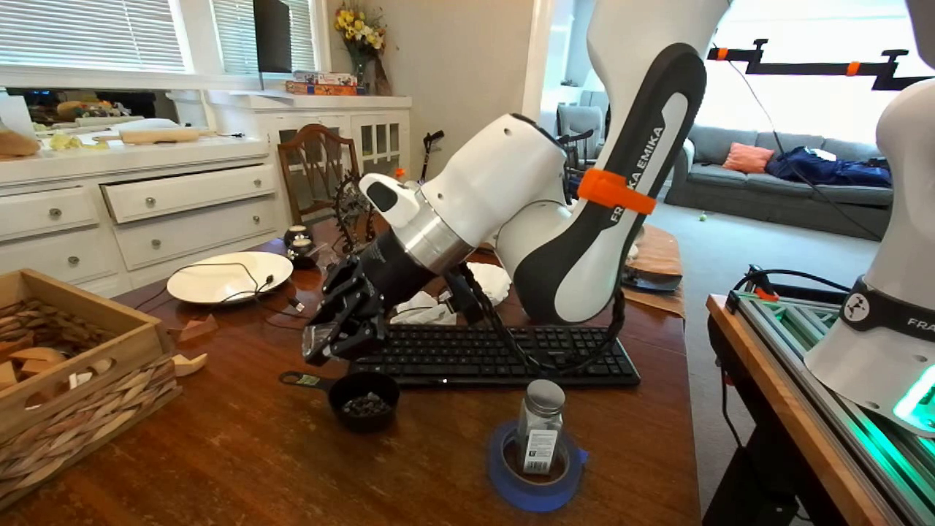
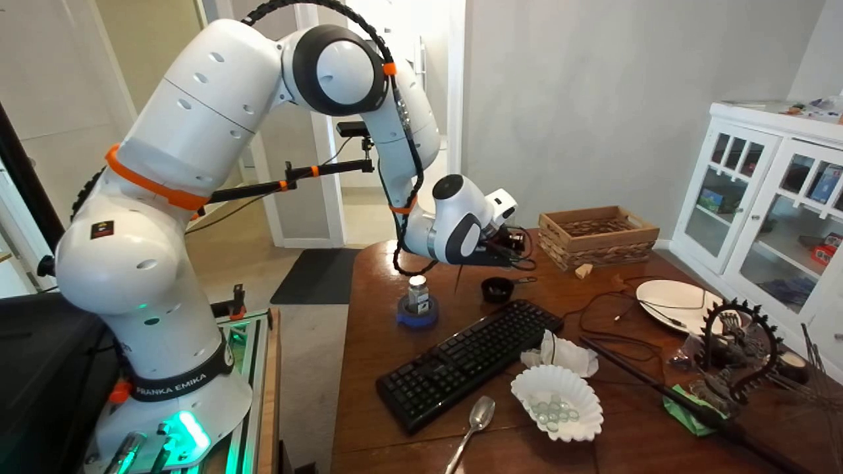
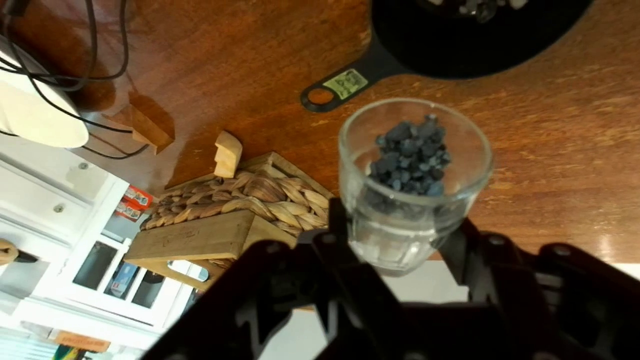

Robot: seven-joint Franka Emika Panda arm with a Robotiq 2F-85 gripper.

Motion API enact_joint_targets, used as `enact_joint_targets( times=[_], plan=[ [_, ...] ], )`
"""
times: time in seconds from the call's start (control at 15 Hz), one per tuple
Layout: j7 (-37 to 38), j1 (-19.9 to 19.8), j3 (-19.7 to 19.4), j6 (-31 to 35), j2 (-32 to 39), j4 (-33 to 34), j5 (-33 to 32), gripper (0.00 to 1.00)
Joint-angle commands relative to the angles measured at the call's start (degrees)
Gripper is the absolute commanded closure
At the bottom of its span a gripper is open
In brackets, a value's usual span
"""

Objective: Pick up the small glass cup and pour its contents into the small black pot

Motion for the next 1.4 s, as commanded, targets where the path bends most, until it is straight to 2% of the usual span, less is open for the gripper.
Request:
enact_joint_targets(
  times=[0.0, 0.53, 1.07, 1.33],
  plan=[
    [-1.9, 0.6, -1.4, 4.9, 0.3, -2.2, 3.8, 0.78],
    [-2.1, -0.6, 0.2, 10.5, 2.0, -4.7, 4.3, 0.78],
    [-1.5, -2.3, 3.2, 10.9, 3.7, -2.7, 2.0, 0.78],
    [-3.8, -1.3, 2.1, 14.7, 4.8, -2.3, 2.7, 0.78]
  ],
)
